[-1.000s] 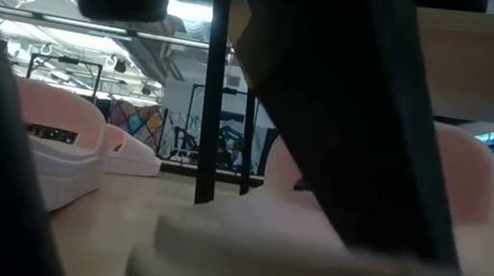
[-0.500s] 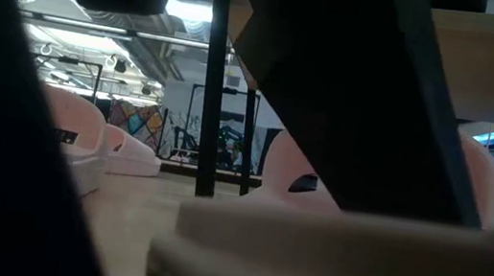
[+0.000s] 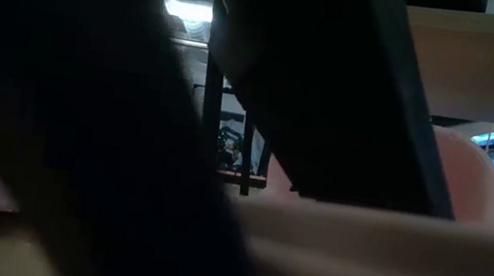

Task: Pick and place slides into the shelf
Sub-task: Put the top left pink slipper under the shelf

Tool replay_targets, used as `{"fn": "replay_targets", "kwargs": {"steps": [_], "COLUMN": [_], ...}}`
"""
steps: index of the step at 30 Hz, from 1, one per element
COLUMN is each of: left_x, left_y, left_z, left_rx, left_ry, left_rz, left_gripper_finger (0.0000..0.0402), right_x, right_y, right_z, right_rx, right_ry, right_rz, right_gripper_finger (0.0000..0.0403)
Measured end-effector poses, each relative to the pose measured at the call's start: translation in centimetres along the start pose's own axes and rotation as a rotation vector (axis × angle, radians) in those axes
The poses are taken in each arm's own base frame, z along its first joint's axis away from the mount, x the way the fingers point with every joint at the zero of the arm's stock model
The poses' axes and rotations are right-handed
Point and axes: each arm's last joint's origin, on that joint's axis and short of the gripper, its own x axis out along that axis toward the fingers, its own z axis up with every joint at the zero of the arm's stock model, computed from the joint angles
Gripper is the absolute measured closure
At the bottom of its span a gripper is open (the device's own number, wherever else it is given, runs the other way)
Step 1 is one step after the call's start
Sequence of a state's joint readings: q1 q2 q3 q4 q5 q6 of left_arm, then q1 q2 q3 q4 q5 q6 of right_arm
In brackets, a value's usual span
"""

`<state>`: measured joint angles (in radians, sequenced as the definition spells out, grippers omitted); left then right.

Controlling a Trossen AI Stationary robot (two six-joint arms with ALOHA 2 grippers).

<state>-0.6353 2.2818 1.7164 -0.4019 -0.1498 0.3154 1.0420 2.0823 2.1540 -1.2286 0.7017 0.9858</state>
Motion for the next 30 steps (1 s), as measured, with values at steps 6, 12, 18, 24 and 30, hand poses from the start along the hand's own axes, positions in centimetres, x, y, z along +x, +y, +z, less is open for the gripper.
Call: {"fn": "replay_targets", "kwargs": {"steps": [6,12,18,24,30], "left_x": [0.0,0.0,0.2,0.4,0.1], "left_y": [0.0,0.4,2.1,3.9,4.8], "left_z": [0.0,-0.1,-0.8,-1.8,-3.0], "left_rx": [-0.002,-0.082,-0.190,-0.219,-0.217], "left_ry": [-0.002,-0.001,0.036,0.075,0.171], "left_rz": [0.001,0.005,0.069,0.092,0.096], "left_gripper_finger": [0.0329,0.0370,0.0383,0.0382,0.0382], "right_x": [0.0,0.0,0.0,0.0,0.0], "right_y": [-0.1,-0.1,-0.1,-0.1,-0.1], "right_z": [-0.1,-0.1,-0.1,-0.1,-0.2], "right_rx": [-0.006,-0.009,-0.011,-0.012,-0.010], "right_ry": [0.004,0.006,0.008,0.013,0.030], "right_rz": [-0.006,-0.009,-0.012,-0.009,0.001], "right_gripper_finger": [0.0137,0.0137,0.0137,0.0137,0.0137]}}
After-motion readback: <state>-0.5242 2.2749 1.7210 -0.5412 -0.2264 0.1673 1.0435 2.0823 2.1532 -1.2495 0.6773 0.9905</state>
